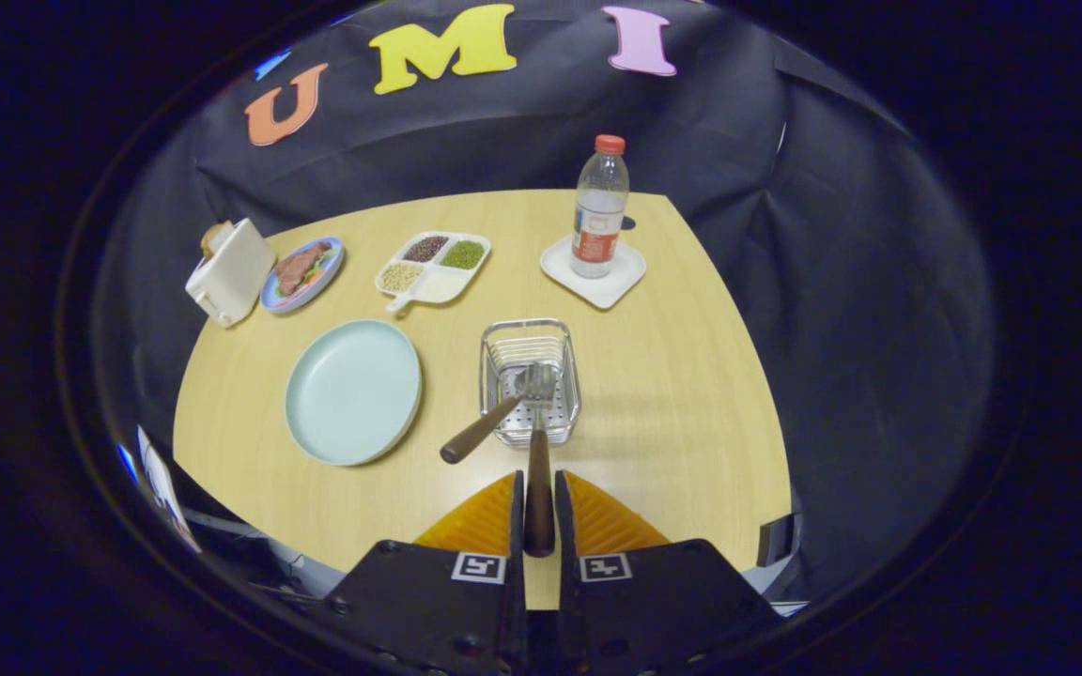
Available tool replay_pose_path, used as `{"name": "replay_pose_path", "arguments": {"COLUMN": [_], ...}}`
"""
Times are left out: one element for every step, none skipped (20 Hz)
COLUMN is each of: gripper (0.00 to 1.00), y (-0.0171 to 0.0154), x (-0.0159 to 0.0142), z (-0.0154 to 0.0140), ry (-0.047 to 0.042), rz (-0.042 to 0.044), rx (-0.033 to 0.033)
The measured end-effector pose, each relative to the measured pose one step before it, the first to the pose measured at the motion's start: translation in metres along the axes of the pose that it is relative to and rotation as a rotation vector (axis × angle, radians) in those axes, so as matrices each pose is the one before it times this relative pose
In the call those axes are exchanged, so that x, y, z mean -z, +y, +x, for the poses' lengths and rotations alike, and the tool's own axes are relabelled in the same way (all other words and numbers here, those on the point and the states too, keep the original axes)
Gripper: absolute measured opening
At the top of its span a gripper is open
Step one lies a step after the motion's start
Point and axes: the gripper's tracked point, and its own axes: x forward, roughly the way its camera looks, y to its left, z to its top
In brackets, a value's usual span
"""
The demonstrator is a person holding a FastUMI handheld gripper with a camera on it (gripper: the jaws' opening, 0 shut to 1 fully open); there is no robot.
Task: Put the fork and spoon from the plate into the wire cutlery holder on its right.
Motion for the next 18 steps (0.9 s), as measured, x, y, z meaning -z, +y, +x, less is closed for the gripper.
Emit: {"name": "replay_pose_path", "arguments": {"gripper": [0.14,0.15,0.16,0.18,0.20,0.21,0.25,0.29,0.31,0.31,0.33,0.35,0.38,0.41,0.44,0.47,0.50,0.53], "y": [0.00031,-0.00009,-0.00172,0.00244,0.00058,0.00209,0.00098,0.00204,0.00379,0.00192,0.00408,0.00508,0.00464,0.00551,0.00644,0.00628,0.00765,0.00962], "x": [-0.00783,-0.00678,-0.00538,-0.00608,-0.00367,-0.00337,-0.00517,-0.00526,-0.00613,-0.00445,-0.00788,-0.00788,-0.00856,-0.00720,-0.00860,-0.00676,-0.00908,-0.01005], "z": [-0.00231,-0.00262,-0.00368,-0.00273,-0.00267,-0.00264,-0.00340,-0.00283,-0.00348,-0.00558,-0.00506,-0.00463,-0.00605,-0.00456,-0.00585,-0.00478,-0.00567,-0.00476], "ry": [-0.03537,-0.03123,-0.02979,-0.03003,-0.02051,-0.01902,-0.01904,-0.01837,-0.01992,-0.01834,-0.02732,-0.03261,-0.03309,-0.03028,-0.02772,-0.02515,-0.02792,-0.03038], "rz": [0.00544,0.00364,0.00613,0.01125,0.00378,0.00420,-0.00135,-0.00495,-0.00583,-0.00719,-0.00048,0.00521,0.00601,0.00219,0.00167,0.00620,0.00461,0.00881], "rx": [0.00305,0.00995,0.00817,-0.00227,0.00172,-0.00310,0.00579,0.00470,-0.00111,0.00361,-0.00205,-0.00096,0.00214,0.00182,-0.00221,-0.00176,-0.00647,-0.01011]}}
